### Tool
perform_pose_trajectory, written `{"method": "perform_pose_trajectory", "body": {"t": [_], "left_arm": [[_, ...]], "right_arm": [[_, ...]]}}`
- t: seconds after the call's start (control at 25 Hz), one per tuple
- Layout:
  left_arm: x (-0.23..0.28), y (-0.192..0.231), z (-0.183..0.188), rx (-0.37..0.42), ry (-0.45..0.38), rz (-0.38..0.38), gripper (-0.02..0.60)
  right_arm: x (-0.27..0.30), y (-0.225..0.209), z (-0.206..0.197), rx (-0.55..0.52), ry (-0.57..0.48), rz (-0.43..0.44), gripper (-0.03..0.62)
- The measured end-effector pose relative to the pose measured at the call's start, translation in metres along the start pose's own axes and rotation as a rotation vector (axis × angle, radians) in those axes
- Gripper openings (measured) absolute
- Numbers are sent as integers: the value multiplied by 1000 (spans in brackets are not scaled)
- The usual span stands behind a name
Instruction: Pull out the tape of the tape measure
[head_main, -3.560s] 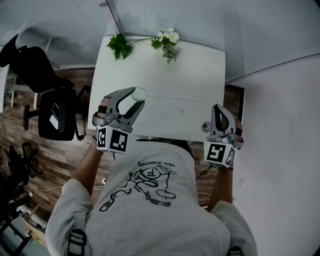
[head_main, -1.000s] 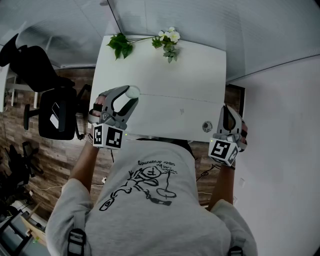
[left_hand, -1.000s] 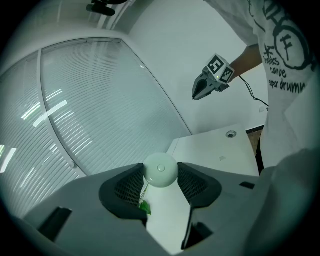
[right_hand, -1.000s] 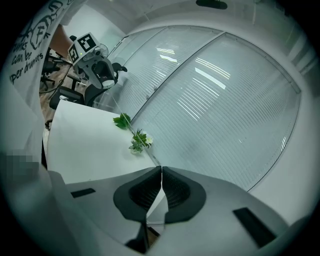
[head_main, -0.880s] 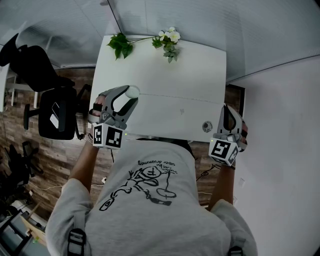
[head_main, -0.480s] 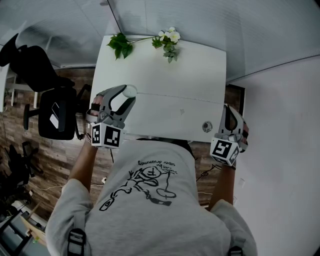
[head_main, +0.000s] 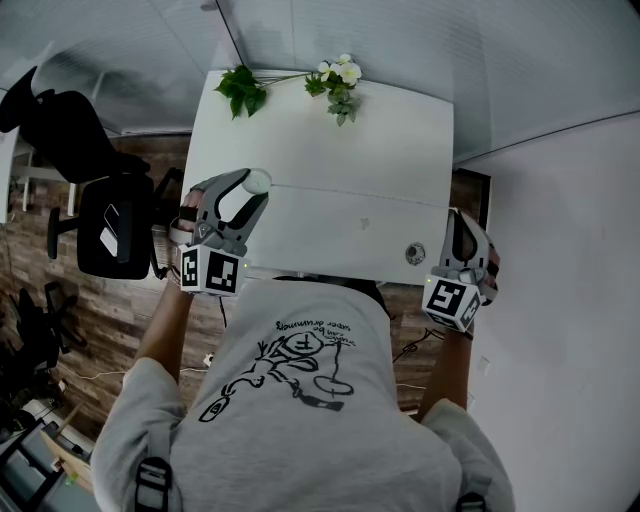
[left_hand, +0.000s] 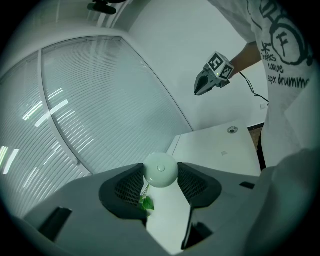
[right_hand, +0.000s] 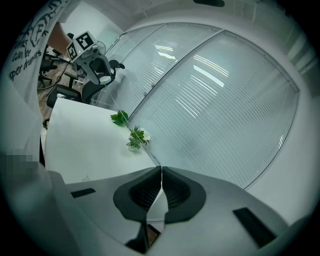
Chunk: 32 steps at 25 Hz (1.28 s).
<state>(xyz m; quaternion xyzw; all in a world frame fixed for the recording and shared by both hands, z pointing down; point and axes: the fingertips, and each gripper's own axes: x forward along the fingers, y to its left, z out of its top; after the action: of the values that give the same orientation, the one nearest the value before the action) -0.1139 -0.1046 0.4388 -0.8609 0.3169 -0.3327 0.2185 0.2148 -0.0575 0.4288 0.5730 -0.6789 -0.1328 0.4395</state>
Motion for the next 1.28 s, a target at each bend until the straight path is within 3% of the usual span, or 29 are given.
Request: {"method": "perform_pose_trajectory", "body": {"t": [1.28], "left_arm": [[0,3,-16,11,35,4,235]], "right_arm": [[2,-9,-15,4,26,-24,15]]}}
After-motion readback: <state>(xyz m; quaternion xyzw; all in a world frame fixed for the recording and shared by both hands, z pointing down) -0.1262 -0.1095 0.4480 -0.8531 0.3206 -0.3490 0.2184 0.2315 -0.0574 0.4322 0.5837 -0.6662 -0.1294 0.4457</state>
